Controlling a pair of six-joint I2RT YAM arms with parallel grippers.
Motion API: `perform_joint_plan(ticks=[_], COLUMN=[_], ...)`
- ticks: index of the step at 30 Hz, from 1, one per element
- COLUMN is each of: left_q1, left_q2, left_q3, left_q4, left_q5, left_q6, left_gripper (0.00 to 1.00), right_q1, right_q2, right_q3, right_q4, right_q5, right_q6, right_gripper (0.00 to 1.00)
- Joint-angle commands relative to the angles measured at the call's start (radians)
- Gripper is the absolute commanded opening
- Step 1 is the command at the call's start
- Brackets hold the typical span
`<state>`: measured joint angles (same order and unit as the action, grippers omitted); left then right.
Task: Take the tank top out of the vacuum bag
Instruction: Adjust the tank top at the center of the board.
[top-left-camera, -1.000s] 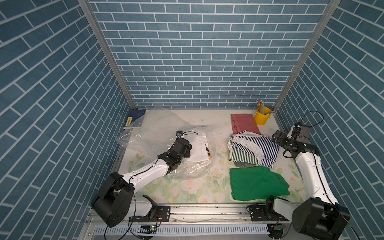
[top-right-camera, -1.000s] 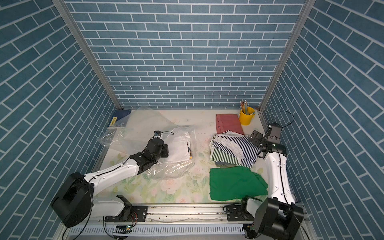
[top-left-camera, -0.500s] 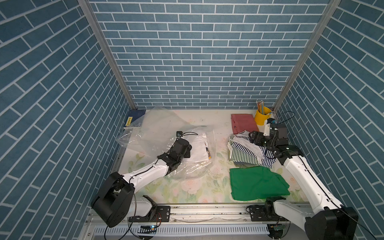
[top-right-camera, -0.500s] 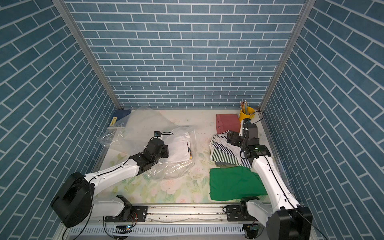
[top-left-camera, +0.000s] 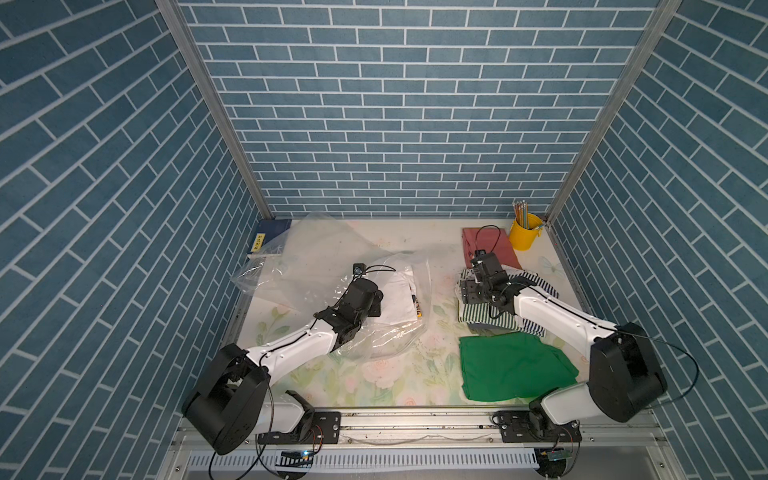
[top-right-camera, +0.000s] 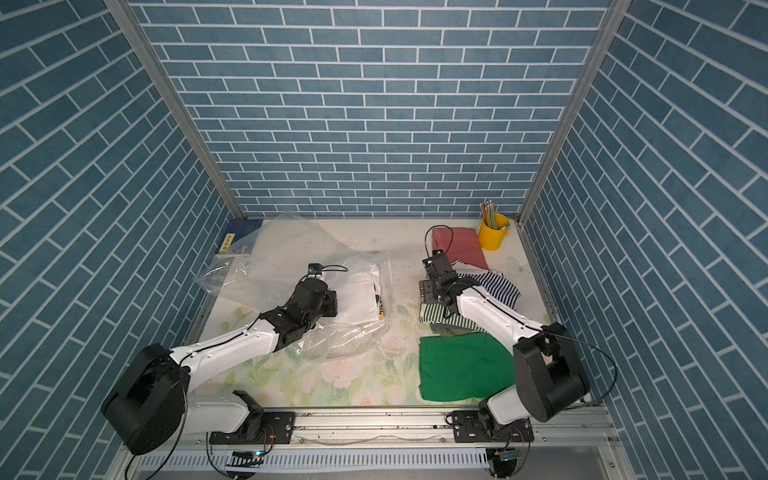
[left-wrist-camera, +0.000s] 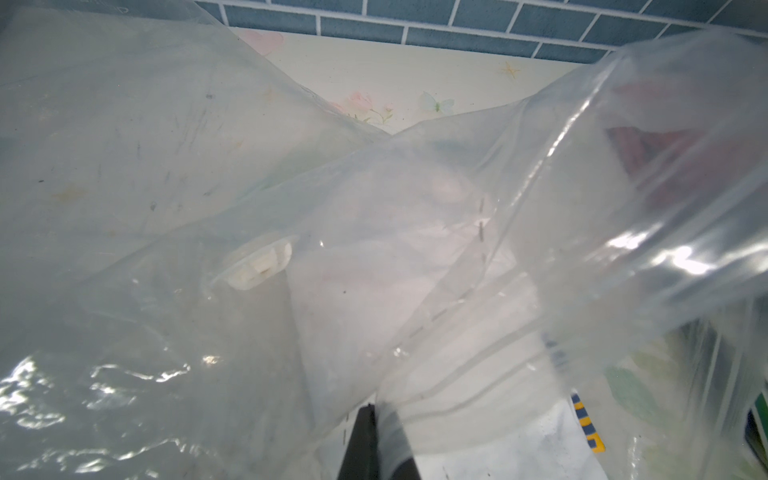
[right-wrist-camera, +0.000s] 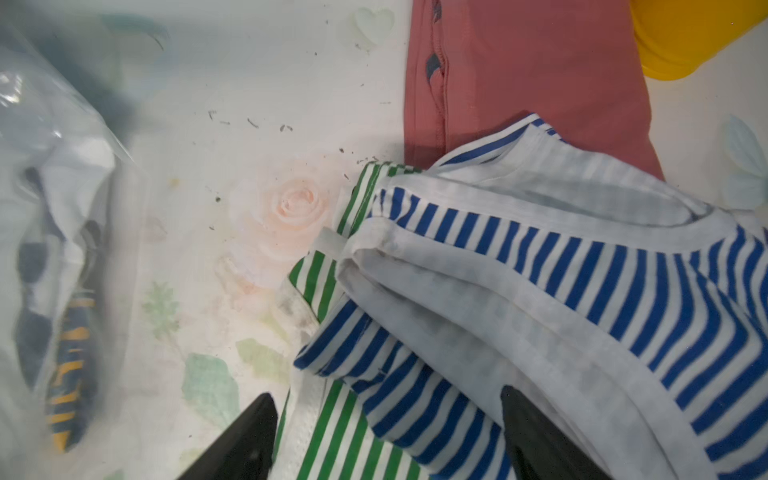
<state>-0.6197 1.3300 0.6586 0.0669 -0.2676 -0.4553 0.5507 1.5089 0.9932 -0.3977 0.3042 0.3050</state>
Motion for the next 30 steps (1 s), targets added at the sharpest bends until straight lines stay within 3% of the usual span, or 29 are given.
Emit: perform_joint_plan(ticks=[1,8,10,17,20,30], left_q1=[0.008,0.007,0.007,0.007,0.007,0.008], left_q2=[0.021,0.01,0.005,-0.008,-0.008,-0.016], left_q3=[-0.002,-0.003,0.001,0.0,-0.001,-0.005], left_q4=[-0.001,-0.018,-0.023,-0.029,-0.024,-0.022], left_q5=[-0.007,-0.05,-0.06,-0.07,-0.067,-0.062], left_q6=[0.009,0.024,0.026,0.026,0.024,0.024], left_gripper=[0.0,0.0,0.0,0.0,0.0,0.0], right_q1=[0.021,0.022,0.022,0.003,-0.006,0.002], right_q2=[0.056,0.115,0.111,0.019,-0.033,-0.247], right_q3=[0.054,0.063,0.068,0.065,0.049,-0.05], right_q4=[-0.083,-0.093,-0.091,-0.076,-0.052,0.054], right_q5=[0.147,0.283,0.311,0.356,0.311,0.16], right_q6=[-0.053,-0.092,-0.102,-0.114,-0.126,-0.312], right_gripper=[0.83,0.71,0.64,0.14,0.0,0.0])
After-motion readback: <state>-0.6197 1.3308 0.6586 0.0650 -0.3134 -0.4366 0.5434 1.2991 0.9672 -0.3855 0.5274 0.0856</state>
